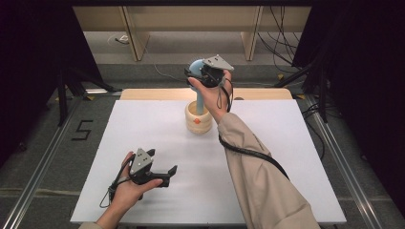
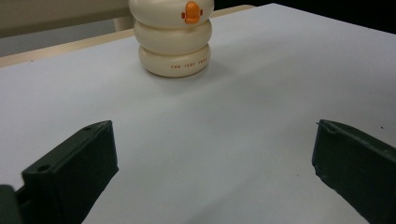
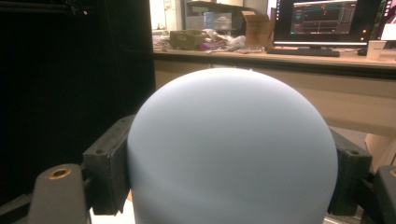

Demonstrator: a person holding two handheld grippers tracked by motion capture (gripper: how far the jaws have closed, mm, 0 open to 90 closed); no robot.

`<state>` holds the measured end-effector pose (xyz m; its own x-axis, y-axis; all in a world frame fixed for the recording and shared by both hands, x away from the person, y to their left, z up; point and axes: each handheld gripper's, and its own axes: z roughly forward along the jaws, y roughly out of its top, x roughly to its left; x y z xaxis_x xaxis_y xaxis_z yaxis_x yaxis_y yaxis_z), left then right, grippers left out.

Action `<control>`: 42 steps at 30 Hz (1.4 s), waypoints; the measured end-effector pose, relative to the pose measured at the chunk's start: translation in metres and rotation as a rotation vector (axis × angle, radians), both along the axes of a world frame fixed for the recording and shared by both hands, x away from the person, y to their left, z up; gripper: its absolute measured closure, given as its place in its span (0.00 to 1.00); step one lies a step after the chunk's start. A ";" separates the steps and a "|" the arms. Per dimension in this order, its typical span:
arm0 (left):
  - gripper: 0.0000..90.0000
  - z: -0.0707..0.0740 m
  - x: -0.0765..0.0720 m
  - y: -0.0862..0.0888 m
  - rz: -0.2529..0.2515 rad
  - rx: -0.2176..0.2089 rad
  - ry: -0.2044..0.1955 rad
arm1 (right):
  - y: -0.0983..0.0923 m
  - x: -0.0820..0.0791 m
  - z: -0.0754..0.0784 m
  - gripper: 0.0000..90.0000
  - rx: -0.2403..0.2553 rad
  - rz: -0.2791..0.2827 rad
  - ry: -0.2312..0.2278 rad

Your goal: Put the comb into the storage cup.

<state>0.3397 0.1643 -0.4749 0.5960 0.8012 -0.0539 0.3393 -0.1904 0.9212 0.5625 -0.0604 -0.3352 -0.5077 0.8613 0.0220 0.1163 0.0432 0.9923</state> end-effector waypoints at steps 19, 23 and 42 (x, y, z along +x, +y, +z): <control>0.00 0.000 0.000 0.000 0.001 0.002 -0.003 | 0.000 0.001 -0.001 0.24 0.002 -0.002 0.005; 0.00 0.000 0.000 0.000 0.002 0.001 -0.003 | -0.002 0.001 -0.001 0.24 0.002 -0.004 0.005; 0.00 0.000 0.000 0.000 0.003 0.002 -0.004 | 0.000 0.003 -0.007 0.24 -0.002 -0.006 0.009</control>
<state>0.3398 0.1645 -0.4745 0.5940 0.8029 -0.0501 0.3359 -0.1910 0.9223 0.5659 -0.0605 -0.3425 -0.5025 0.8642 0.0250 0.1251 0.0441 0.9912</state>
